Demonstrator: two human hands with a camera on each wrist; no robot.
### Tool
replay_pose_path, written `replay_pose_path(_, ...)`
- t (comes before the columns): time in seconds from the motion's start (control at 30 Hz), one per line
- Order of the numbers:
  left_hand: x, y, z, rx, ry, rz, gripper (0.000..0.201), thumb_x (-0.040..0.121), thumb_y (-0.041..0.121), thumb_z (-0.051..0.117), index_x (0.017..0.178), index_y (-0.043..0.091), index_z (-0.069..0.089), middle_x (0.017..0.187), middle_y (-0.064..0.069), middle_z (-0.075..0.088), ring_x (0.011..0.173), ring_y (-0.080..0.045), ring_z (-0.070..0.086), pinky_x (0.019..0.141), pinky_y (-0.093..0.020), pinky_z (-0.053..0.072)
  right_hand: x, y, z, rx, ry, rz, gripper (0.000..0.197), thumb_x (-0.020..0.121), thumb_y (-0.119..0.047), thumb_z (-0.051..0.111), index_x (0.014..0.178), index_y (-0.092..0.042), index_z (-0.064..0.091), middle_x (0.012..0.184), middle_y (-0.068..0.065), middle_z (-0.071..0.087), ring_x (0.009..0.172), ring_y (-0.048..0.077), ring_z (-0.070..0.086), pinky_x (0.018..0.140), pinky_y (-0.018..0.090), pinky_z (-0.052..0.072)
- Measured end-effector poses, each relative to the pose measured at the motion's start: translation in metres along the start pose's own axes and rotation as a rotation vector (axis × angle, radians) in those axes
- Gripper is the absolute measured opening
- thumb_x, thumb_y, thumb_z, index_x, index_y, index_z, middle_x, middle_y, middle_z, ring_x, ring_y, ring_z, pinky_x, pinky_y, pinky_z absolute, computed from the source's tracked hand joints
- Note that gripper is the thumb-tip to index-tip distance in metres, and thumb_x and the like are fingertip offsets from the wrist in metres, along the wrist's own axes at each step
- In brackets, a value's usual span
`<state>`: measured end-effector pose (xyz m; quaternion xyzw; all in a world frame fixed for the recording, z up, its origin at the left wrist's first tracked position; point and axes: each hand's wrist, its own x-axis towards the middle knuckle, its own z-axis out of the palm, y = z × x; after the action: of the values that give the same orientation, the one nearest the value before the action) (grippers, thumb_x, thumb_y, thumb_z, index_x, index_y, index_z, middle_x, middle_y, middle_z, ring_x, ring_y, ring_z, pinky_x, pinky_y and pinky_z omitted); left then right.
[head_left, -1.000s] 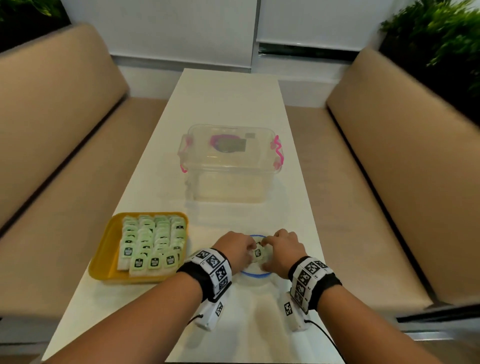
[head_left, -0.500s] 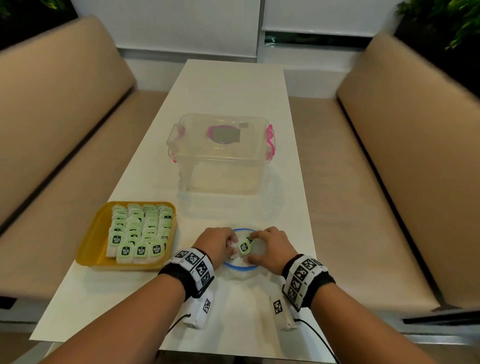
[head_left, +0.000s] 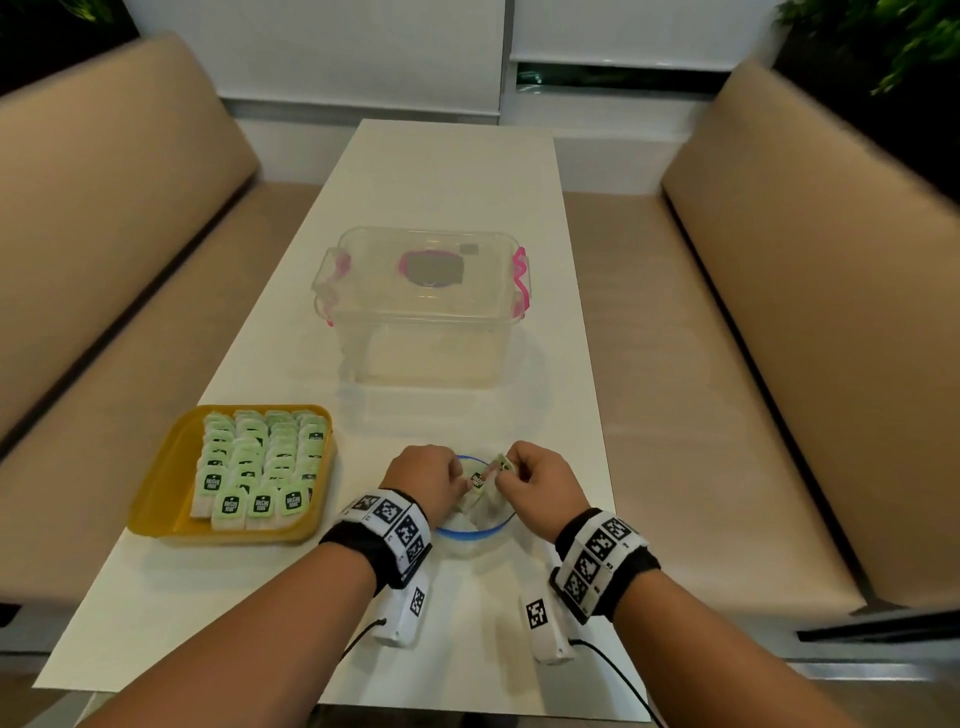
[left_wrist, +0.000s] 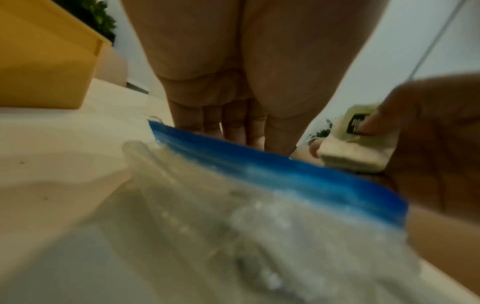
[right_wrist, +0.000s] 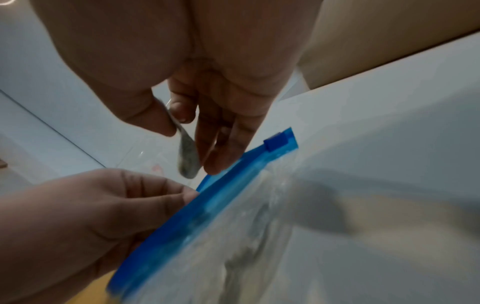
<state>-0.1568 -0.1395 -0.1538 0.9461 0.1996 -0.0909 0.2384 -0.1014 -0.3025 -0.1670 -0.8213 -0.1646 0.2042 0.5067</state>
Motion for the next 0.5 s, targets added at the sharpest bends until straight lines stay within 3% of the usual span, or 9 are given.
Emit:
replay_pose_path(0.07,0.001,0.005,0.004,0.113,-0.029,-0.010,0.030,0.083,0.043,0.069,0.103,0.020,0.065,0.103,-0.001,0.068,0.097,-0.022,0.062,0.083,-0.030,0.050,0.001,0.009,0.006,0.010,-0.020,0.049,0.027,0.063,-0.042,0.052,0.061,-0.018,0.041,0.078,0.022,0.066,0.079,0.029,0.069,0.068,0.044,0.054)
replay_pose_path(0.13,0.002,0.008,0.009,0.143,-0.065,-0.011,0.039,0.080,0.042,0.074,0.109,0.019,0.061,0.106,-0.002,0.066,0.099,-0.023,0.061,0.083,-0.031,0.048,0.002,0.013,0.010,-0.006,-0.035,0.085,0.022,0.060,-0.042,0.051,0.059,-0.023,0.041,0.081,0.023,0.068,0.084,0.034,0.068,0.072,0.049,0.055)
replay_pose_path(0.2,0.002,0.010,0.012,0.136,-0.099,-0.023,0.042,0.079,0.036,0.077,0.112,0.019,0.058,0.109,-0.003,0.065,0.100,-0.024,0.061,0.082,-0.032,0.048,0.004,0.014,0.010,-0.022,-0.034,0.101,0.021,0.059,-0.042,0.051,0.058,-0.025,0.040,0.080,0.023,0.067,0.083,0.037,0.067,0.070,0.048,0.054)
replay_pose_path(0.3,0.003,0.008,0.013,0.093,-0.118,-0.015,0.045,0.076,0.029,0.080,0.113,0.021,0.055,0.107,-0.004,0.066,0.098,-0.024,0.062,0.079,-0.031,0.048,0.005,0.011,0.008,-0.049,-0.017,0.097,0.016,0.067,-0.030,0.048,0.062,-0.023,0.036,0.073,0.023,0.062,0.076,0.036,0.065,0.067,0.047,0.052)
replay_pose_path(0.4,0.002,0.000,0.009,-0.031,-0.131,0.006,0.053,0.070,0.025,0.084,0.114,0.024,0.054,0.101,0.001,0.066,0.092,-0.020,0.062,0.080,-0.030,0.050,0.005,0.009,0.006,-0.031,-0.006,0.099,0.007,0.072,-0.025,0.042,0.072,-0.022,0.036,0.079,0.024,0.061,0.072,0.034,0.059,0.072,0.050,0.051)
replay_pose_path(0.5,-0.002,-0.010,-0.002,-0.230,-0.109,0.074,0.059,0.070,0.022,0.086,0.120,0.026,0.055,0.086,0.008,0.057,0.076,-0.010,0.055,0.072,-0.020,0.045,0.005,0.005,0.003,0.011,-0.027,0.103,0.008,0.077,-0.026,0.046,0.084,-0.023,0.042,0.078,0.010,0.058,0.069,0.024,0.054,0.074,0.051,0.052)
